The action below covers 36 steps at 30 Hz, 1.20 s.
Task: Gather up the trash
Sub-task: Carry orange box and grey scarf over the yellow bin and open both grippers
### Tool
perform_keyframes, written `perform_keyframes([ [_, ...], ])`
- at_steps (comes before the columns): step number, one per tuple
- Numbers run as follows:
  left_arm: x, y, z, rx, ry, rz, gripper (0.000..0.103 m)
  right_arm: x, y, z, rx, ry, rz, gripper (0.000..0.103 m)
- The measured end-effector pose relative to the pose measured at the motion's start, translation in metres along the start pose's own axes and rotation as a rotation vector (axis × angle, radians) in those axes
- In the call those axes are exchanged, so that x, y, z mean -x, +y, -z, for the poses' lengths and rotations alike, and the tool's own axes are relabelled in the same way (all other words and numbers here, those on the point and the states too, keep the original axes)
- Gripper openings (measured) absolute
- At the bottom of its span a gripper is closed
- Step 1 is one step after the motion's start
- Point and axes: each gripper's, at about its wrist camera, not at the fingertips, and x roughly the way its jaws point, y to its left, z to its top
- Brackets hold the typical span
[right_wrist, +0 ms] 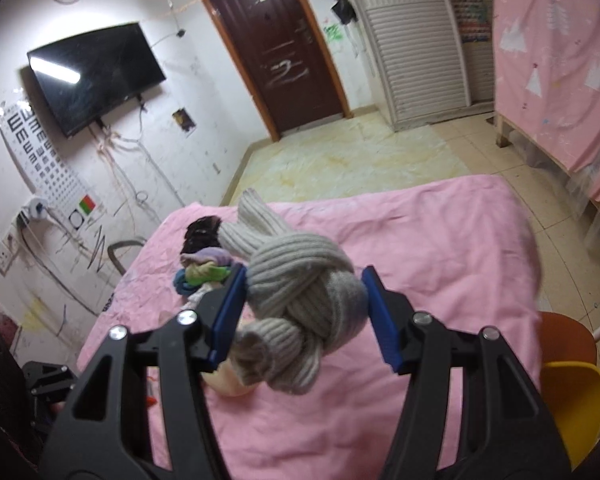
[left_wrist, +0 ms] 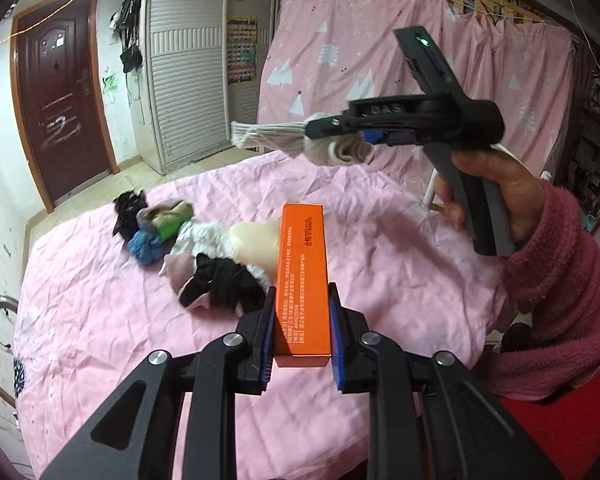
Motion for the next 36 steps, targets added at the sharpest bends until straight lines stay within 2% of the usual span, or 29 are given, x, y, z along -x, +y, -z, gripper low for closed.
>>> perform_keyframes([
  [5,-0.010,-0.021,-0.016,-0.035,-0.010,0.019,0.013,0.035,-0.038,0.014,-0.057,-0.052,0.042,0.056],
  [18,-0.055,-0.086,-0.055,-0.138,-0.006,0.134,0.013,0.108,-0.138,0.064,-0.238,-0.142,0.160,0.056],
  [29,-0.103,-0.155,-0.097,-0.208,-0.001,0.199,0.013,0.133,-0.201,0.112,-0.323,-0.130,0.339,0.057],
  [33,-0.127,-0.178,-0.109,-0.218,0.026,0.225,0.013,0.135,-0.218,0.125,-0.361,-0.097,0.376,0.063],
  [36,-0.149,-0.193,-0.119,-0.205,0.058,0.251,0.013,0.143,-0.227,0.135,-0.385,-0.107,0.391,0.064],
])
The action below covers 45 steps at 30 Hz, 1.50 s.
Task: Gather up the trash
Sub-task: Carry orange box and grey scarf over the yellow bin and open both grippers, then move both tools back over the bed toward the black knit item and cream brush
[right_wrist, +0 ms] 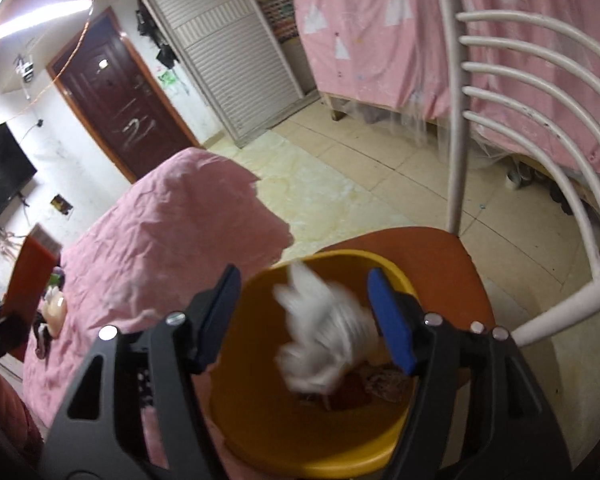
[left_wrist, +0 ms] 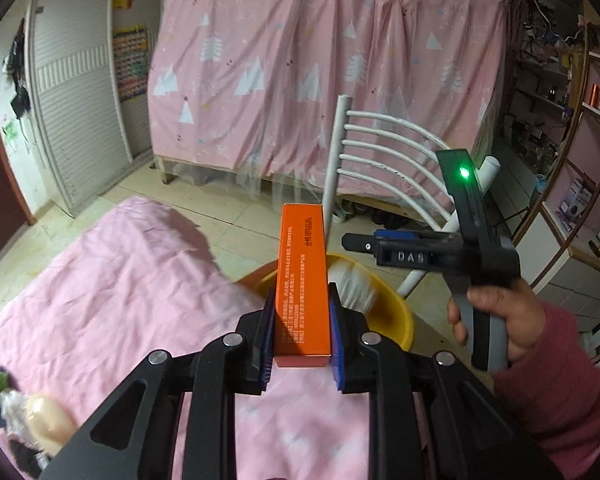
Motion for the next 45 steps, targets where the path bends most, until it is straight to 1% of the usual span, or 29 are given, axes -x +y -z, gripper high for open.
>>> perform_keyframes([
  [6,-0.039,-0.019,-0.019,0.002,0.053,0.046,0.013,0.016,-0.022,0.001,-0.066,-0.064,0.019,0.064],
  [10,-0.056,-0.029,-0.028,-0.007,0.066,0.036,0.015,0.023,-0.031,-0.002,-0.094,-0.089,0.033,0.064],
  [12,-0.064,-0.031,-0.031,0.001,0.072,0.033,0.029,0.025,-0.035,-0.001,-0.105,-0.091,0.031,0.064],
  [13,-0.066,-0.030,-0.032,0.006,0.074,0.031,0.049,0.025,-0.036,-0.001,-0.107,-0.092,0.032,0.064],
  [14,-0.067,-0.030,-0.032,0.013,0.071,0.031,0.060,0.026,-0.035,0.000,-0.107,-0.092,0.030,0.064],
  [20,-0.053,-0.017,-0.025,0.044,0.047,0.002,0.061,0.026,-0.026,-0.001,-0.088,-0.089,0.021,0.064],
  [24,-0.035,-0.002,-0.024,0.069,0.018,-0.016,0.061,0.025,-0.010,-0.003,-0.063,-0.085,0.008,0.064],
  [28,-0.011,0.008,-0.020,0.092,-0.022,-0.035,0.061,0.021,0.019,-0.006,-0.012,-0.075,-0.020,0.064],
  [30,0.005,0.016,-0.015,0.115,-0.037,-0.045,0.061,0.017,0.039,-0.007,0.026,-0.068,-0.043,0.068],
  [32,0.018,0.024,-0.009,0.129,-0.049,-0.071,0.061,0.014,0.056,-0.008,0.060,-0.059,-0.063,0.069],
  [34,0.034,0.033,-0.002,0.136,-0.063,-0.115,0.061,0.009,0.078,-0.007,0.104,-0.047,-0.088,0.069],
  [36,0.048,0.045,0.006,0.157,-0.068,-0.177,0.061,0.004,0.099,-0.006,0.146,-0.034,-0.114,0.069],
  [38,0.057,0.060,0.013,0.195,-0.055,-0.255,0.061,-0.003,0.122,-0.003,0.192,-0.014,-0.141,0.069],
  [42,0.074,0.090,0.025,0.269,-0.046,-0.352,0.061,-0.016,0.165,0.004,0.267,0.022,-0.195,0.069],
  [45,0.088,0.110,0.037,0.321,-0.040,-0.383,0.061,-0.022,0.189,0.010,0.312,0.044,-0.226,0.069],
])
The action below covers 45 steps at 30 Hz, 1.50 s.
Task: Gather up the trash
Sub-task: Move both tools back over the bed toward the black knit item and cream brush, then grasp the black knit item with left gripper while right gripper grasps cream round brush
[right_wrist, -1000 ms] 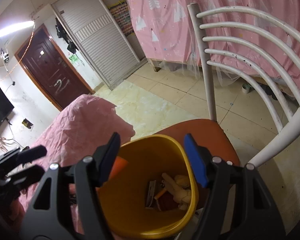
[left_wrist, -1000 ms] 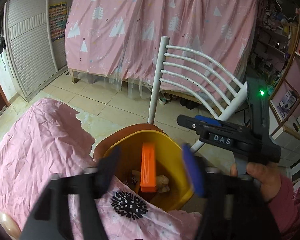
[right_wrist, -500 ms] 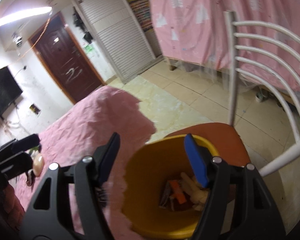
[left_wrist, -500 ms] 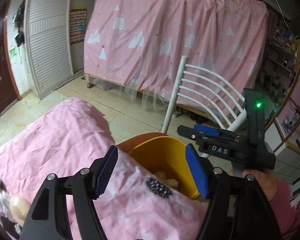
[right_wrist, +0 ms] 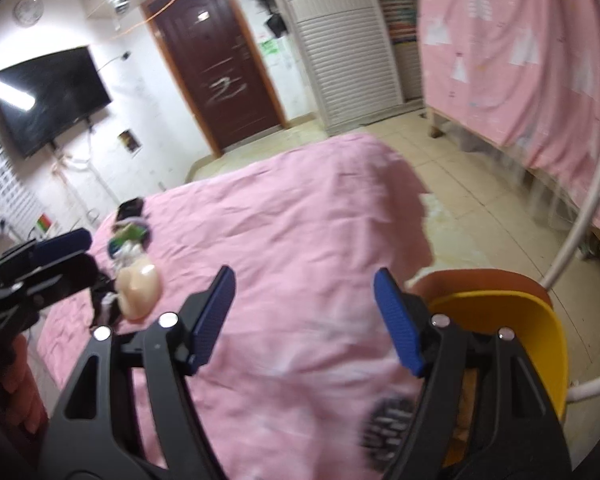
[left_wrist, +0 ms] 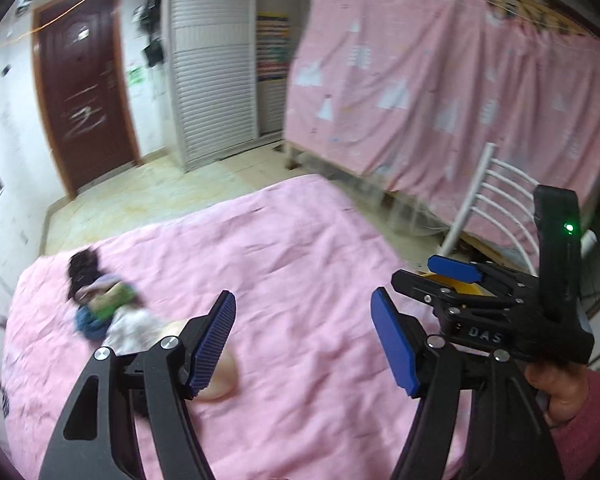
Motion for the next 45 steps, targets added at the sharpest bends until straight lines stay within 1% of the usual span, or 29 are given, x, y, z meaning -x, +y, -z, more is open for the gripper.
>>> perform_keyframes([
  [7,0.006,0.055,0.016,0.103,0.019,-0.064,0.061,-0.021,0.040,-0.001,0.081,0.044,-0.035,0.069],
  [11,0.006,0.078,0.027,0.144,0.037,-0.082,0.061,-0.029,0.055,0.000,0.112,0.062,-0.047,0.069],
  [12,0.005,0.083,0.029,0.155,0.043,-0.085,0.061,-0.030,0.058,0.000,0.118,0.066,-0.049,0.070],
  [13,0.004,0.087,0.031,0.162,0.047,-0.089,0.061,-0.032,0.062,0.000,0.124,0.070,-0.050,0.075],
  [14,0.002,0.092,0.034,0.170,0.054,-0.099,0.061,-0.034,0.066,0.000,0.131,0.073,-0.052,0.076],
  [18,-0.006,0.109,0.046,0.214,0.088,-0.118,0.061,-0.041,0.078,0.002,0.153,0.088,-0.058,0.076],
  [22,-0.018,0.121,0.056,0.261,0.133,-0.118,0.061,-0.047,0.091,0.003,0.179,0.104,-0.067,0.076],
  [33,-0.027,0.138,0.074,0.317,0.167,-0.112,0.061,-0.063,0.126,0.009,0.256,0.150,-0.092,0.077],
  [36,-0.025,0.144,0.080,0.353,0.167,-0.082,0.061,-0.070,0.136,0.011,0.283,0.169,-0.097,0.079],
  [37,-0.024,0.145,0.081,0.358,0.163,-0.076,0.060,-0.072,0.140,0.012,0.294,0.175,-0.099,0.081],
  [38,-0.022,0.146,0.083,0.366,0.158,-0.070,0.054,-0.074,0.144,0.012,0.306,0.181,-0.102,0.082],
  [41,-0.014,0.151,0.088,0.398,0.143,-0.035,0.043,-0.081,0.153,0.013,0.329,0.197,-0.106,0.082],
  [45,-0.006,0.161,0.095,0.445,0.117,-0.017,0.040,-0.095,0.167,0.013,0.356,0.231,-0.113,0.082],
])
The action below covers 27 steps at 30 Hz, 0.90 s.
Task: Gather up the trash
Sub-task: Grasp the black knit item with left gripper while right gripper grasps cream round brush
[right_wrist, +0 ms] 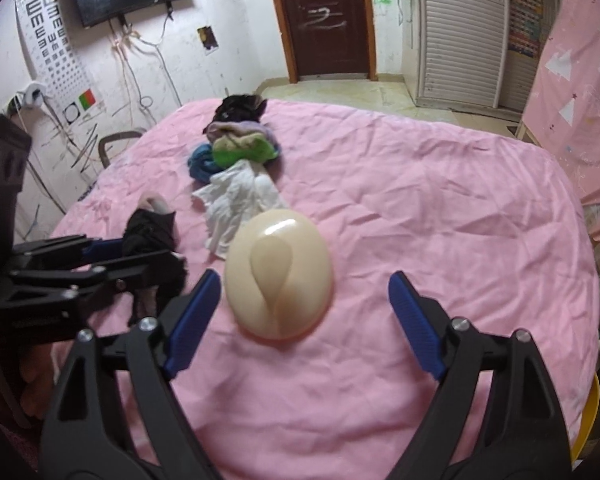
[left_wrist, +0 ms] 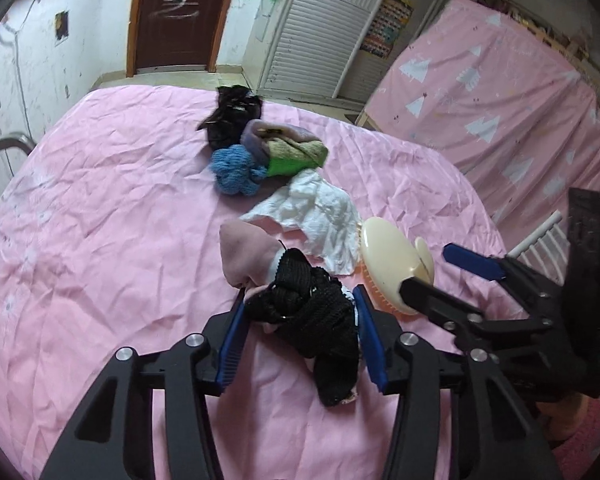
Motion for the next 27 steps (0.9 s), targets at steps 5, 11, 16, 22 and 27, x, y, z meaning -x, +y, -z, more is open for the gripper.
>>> perform_keyframes([
  [5,0.015,0.012,-0.002,0.042,-0.043,0.005,0.040,-0.019,0.011,-0.007,0.015,0.046,-0.022,0.082],
  [11,0.030,0.019,-0.005,0.052,-0.082,-0.012,0.040,-0.023,0.019,-0.012,0.047,0.040,0.018,0.060],
  [16,0.035,0.018,-0.005,0.048,-0.100,-0.026,0.040,-0.017,0.012,-0.011,0.011,0.013,0.016,0.060],
  [22,0.039,0.009,-0.006,0.025,-0.110,-0.040,0.040,0.013,-0.005,-0.011,-0.044,-0.061,0.008,0.060],
  [27,0.037,-0.011,-0.006,-0.013,-0.111,-0.043,0.040,0.036,-0.025,-0.003,-0.092,-0.109,0.018,0.060],
])
